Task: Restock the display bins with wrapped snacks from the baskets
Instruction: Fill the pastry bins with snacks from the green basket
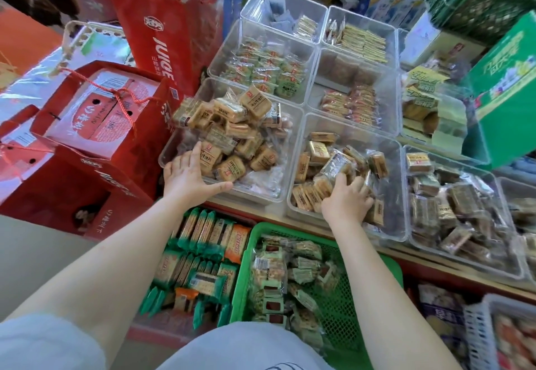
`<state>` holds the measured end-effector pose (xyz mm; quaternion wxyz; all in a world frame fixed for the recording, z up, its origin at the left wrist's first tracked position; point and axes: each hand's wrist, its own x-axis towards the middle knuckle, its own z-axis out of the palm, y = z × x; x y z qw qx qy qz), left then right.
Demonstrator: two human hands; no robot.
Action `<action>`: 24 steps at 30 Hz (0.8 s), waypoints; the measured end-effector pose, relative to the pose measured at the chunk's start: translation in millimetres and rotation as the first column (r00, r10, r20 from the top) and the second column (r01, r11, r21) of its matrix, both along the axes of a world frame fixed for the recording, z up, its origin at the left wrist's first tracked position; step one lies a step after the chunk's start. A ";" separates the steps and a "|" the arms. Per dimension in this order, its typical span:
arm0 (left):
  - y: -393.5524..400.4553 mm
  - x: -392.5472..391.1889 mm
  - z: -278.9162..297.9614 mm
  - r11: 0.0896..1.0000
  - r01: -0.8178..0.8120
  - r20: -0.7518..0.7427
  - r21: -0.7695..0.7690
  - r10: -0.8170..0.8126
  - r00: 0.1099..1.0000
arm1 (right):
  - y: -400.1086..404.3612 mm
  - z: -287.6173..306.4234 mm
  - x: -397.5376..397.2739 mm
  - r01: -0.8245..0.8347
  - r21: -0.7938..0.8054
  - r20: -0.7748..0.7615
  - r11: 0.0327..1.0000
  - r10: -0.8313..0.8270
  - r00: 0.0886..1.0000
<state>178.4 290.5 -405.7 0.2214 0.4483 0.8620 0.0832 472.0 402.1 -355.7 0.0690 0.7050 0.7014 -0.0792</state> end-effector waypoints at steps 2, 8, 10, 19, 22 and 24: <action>-0.2 0.3 -0.1 1.000 -0.009 0.011 0.014 0.009 1.000 | -2.5 6.7 -20.1 -0.040 0.126 -0.013 0.991 0.041 0.999; 1.3 1.6 -0.2 0.989 -0.075 0.086 0.129 0.064 0.994 | -20.1 -2.6 -120.6 -0.588 0.159 -0.387 0.793 0.598 0.702; 3.0 2.3 1.3 0.981 -0.096 0.113 0.168 0.078 0.991 | -22.4 -9.5 -147.2 -0.662 0.010 -0.383 0.749 0.614 0.690; 1.6 -3.8 -0.7 0.954 -0.153 0.215 0.259 0.098 0.972 | -10.6 -31.0 -157.3 -0.572 -0.036 -0.478 0.819 0.489 0.730; -0.3 0.0 3.6 0.881 -0.179 0.272 0.437 0.060 0.960 | -13.2 -33.8 -150.5 -0.625 0.029 -0.487 0.780 0.557 0.673; 1.5 11.1 11.8 0.827 -0.172 0.257 0.535 0.034 0.966 | -14.9 -34.4 -145.1 -0.646 0.070 -0.498 0.760 0.588 0.638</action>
